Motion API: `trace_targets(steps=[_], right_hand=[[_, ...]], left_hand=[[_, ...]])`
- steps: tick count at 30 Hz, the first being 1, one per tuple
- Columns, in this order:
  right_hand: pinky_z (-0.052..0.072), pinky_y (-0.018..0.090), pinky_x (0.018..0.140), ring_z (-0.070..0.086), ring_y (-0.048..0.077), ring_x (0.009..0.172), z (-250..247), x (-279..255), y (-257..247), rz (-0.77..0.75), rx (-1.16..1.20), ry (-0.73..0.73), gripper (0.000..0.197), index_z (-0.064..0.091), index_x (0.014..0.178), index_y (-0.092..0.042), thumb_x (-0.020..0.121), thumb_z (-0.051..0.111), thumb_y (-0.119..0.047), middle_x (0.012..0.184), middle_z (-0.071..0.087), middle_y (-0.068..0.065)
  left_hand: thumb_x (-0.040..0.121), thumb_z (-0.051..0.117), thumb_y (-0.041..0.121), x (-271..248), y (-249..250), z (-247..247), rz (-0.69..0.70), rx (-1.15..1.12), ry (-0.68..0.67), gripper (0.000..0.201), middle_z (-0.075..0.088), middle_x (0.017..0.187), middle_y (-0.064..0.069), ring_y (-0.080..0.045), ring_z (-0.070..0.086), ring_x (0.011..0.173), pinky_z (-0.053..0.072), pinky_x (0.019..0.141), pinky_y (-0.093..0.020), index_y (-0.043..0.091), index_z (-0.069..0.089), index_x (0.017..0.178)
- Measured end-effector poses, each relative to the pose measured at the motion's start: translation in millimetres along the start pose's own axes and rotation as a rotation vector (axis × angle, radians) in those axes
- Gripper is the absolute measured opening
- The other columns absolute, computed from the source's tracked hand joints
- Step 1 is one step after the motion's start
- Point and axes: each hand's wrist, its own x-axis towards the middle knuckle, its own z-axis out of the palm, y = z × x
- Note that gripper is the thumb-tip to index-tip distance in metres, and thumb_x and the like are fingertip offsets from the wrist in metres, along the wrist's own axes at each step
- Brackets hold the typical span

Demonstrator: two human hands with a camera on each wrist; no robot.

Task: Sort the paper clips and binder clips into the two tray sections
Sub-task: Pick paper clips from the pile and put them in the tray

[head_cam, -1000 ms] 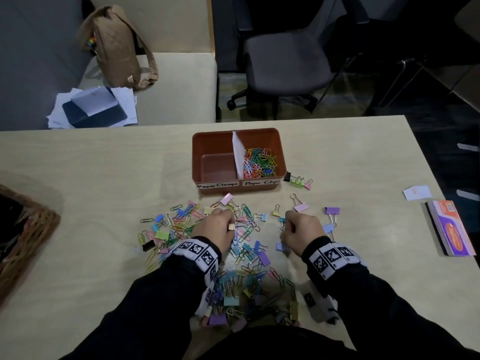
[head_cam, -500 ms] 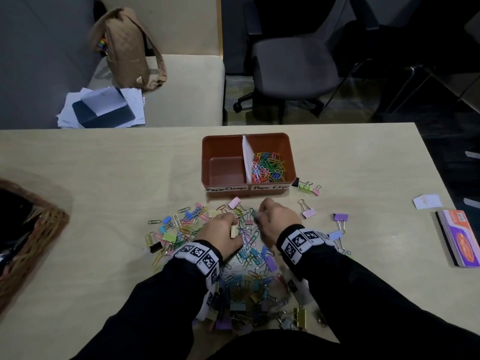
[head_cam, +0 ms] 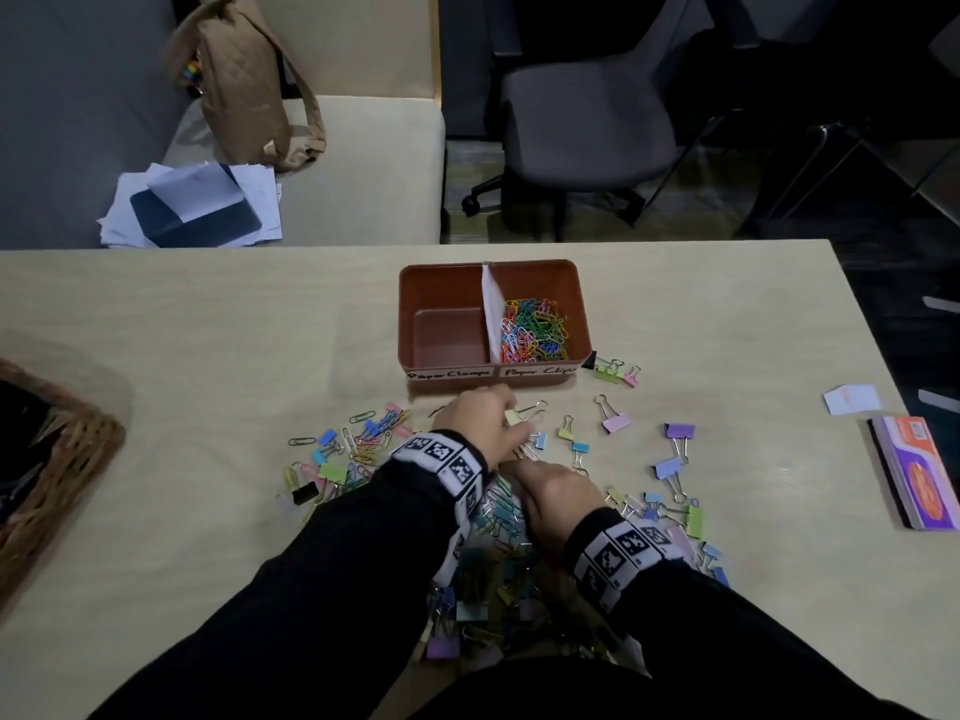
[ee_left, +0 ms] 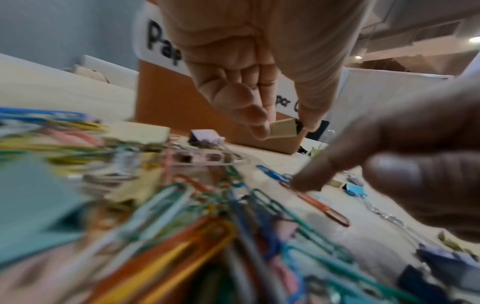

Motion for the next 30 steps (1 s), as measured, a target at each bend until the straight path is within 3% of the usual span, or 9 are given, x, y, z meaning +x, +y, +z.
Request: trace_targets(steps=[4,6,8,10,14,20,23,26,30], right_hand=[[0.045,0.034,0.081,0.056,0.029,0.107,-0.6,0.0,5.0,0.083,0.026,0.008,0.045,0.046,0.134,-0.020,0.091,0.049,-0.007,0.119,0.055,0.007],[0.045,0.033,0.083,0.055,0.028,0.112,-4.7,1.1,8.4,0.126,0.021,0.022,0.049,0.042,0.139,-0.022,0.092,0.047,-0.008,0.124,0.052,0.006],[0.045,0.033,0.087,0.055,0.027,0.114,-7.6,3.2,11.6,0.152,0.001,0.050,0.045,0.040,0.141,-0.022,0.096,0.042,-0.019,0.129,0.054,0.005],[0.046,0.033,0.087,0.056,0.027,0.113,-8.0,6.2,13.2,0.161,-0.019,0.049,0.042,0.039,0.140,-0.026,0.098,0.039,-0.028,0.128,0.058,0.004],[0.050,0.034,0.089,0.058,0.025,0.112,-5.6,8.5,10.4,0.154,-0.041,0.016,0.044,0.038,0.141,-0.035,0.098,0.040,-0.027,0.130,0.058,0.002],[0.051,0.034,0.086,0.060,0.026,0.107,-2.1,0.1,6.7,0.091,-0.031,0.025,0.034,0.051,0.131,-0.038,0.099,0.039,-0.035,0.122,0.062,0.000],[0.049,0.032,0.087,0.059,0.022,0.113,-10.6,3.2,5.1,0.097,-0.017,0.064,0.042,0.040,0.140,-0.040,0.099,0.041,-0.031,0.129,0.061,-0.002],[0.052,0.033,0.084,0.061,0.024,0.108,-16.9,13.7,2.6,0.099,-0.110,-0.003,0.053,0.031,0.144,-0.043,0.096,0.041,-0.021,0.125,0.064,0.002],[0.052,0.033,0.084,0.060,0.025,0.109,-21.3,10.9,4.5,0.062,-0.184,-0.039,0.050,0.038,0.141,-0.043,0.097,0.039,-0.020,0.123,0.062,0.003]], left_hand=[[0.090,0.061,0.038,9.6,18.7,7.9,0.024,-0.096,-0.027,0.040,0.067,0.111,0.000,-0.020,0.063,0.101,0.048,0.086,-0.029,0.020,0.056,0.125],[0.091,0.059,0.029,6.1,12.1,5.7,0.015,-0.090,0.002,0.027,0.069,0.109,0.001,-0.019,0.064,0.099,0.049,0.086,-0.028,0.021,0.060,0.117],[0.088,0.061,0.024,-2.0,-4.7,2.7,0.015,-0.020,0.009,0.012,0.069,0.098,0.003,-0.018,0.063,0.093,0.049,0.080,-0.027,0.024,0.065,0.099],[0.086,0.065,0.026,-15.7,-21.8,0.8,0.017,0.067,-0.054,0.008,0.067,0.094,0.007,-0.014,0.062,0.091,0.046,0.077,-0.024,0.026,0.069,0.093],[0.088,0.064,0.039,-36.7,-40.2,10.3,0.083,0.174,-0.216,0.027,0.061,0.114,0.008,-0.015,0.057,0.106,0.047,0.087,-0.029,0.031,0.065,0.114],[0.091,0.053,0.032,-43.9,-36.4,19.7,0.095,0.194,-0.138,0.024,0.061,0.115,0.001,-0.024,0.058,0.105,0.051,0.085,-0.037,0.027,0.057,0.114],[0.088,0.053,0.040,-48.8,-29.5,24.4,0.050,0.187,-0.100,0.023,0.061,0.105,0.002,-0.023,0.059,0.095,0.051,0.078,-0.034,0.024,0.055,0.105],[0.090,0.053,0.040,-49.4,-25.9,27.4,0.039,0.210,-0.106,0.023,0.057,0.107,0.000,-0.024,0.058,0.098,0.049,0.081,-0.032,0.022,0.059,0.104],[0.092,0.052,0.032,-49.0,-27.2,27.3,0.044,0.214,-0.131,0.018,0.055,0.109,-0.001,-0.025,0.058,0.099,0.048,0.081,-0.033,0.023,0.061,0.104]])
